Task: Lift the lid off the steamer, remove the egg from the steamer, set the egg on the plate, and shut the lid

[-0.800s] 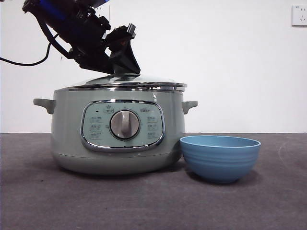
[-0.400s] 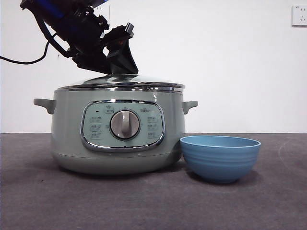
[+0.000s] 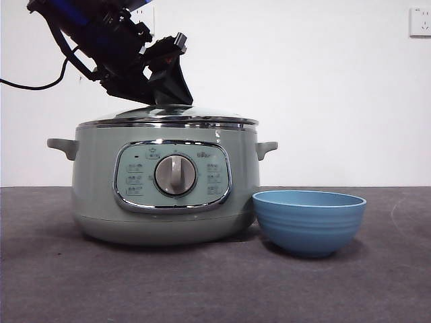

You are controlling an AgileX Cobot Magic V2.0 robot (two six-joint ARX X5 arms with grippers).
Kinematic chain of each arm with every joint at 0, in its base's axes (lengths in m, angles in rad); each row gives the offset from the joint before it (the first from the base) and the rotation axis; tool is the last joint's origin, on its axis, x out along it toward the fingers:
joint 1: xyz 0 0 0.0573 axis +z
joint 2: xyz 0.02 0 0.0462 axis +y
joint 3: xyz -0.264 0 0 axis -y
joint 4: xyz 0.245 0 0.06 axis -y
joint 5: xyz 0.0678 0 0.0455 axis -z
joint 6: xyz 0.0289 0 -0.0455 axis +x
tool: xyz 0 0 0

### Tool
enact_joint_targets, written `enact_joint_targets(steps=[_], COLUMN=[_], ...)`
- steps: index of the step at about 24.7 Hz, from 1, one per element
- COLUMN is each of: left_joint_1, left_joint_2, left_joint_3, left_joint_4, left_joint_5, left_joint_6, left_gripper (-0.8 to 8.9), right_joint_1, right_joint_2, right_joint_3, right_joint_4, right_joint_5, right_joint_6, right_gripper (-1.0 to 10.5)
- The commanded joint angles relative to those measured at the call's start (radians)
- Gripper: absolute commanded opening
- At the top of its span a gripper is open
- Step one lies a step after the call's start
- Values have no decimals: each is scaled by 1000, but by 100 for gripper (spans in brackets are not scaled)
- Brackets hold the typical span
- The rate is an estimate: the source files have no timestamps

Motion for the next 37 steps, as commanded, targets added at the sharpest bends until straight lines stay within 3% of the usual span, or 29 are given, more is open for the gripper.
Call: enact_joint_targets(steps=[1, 18, 20, 22, 23, 24, 33, 37], left_joint_1=[3, 3, 3, 3, 3, 3, 2, 1], left_joint_2=[7, -26, -26, -34, -37, -41, -174, -359], left_joint_3=[-17, -16, -16, -16, -16, -16, -11, -11], left_joint_4=[-45, -46, -45, -44, -43, -43, -84, -294], left_joint_5=[-11, -31, -31, -31, -32, -31, -29, 36], left_joint_6=[8, 10, 3, -13, -21, -22, -22, -37], left_gripper=[-9, 11, 148, 465, 577, 624, 625, 624], right_joint_1=[1, 1, 1, 1, 1, 1, 1, 1], right_joint_2=[0, 0, 0, 0, 0, 0, -1, -1], right_joint_3=[0, 0, 0, 0, 0, 0, 0, 0], right_joint_4=[5, 5, -1, -14, -21, -29, -70, -156], right_joint_5=[3, 3, 2, 2, 2, 2, -3, -5], right_joint_6=[7, 7, 7, 7, 7, 6, 7, 7], right_gripper=[379, 379, 380, 380, 380, 380, 380, 379])
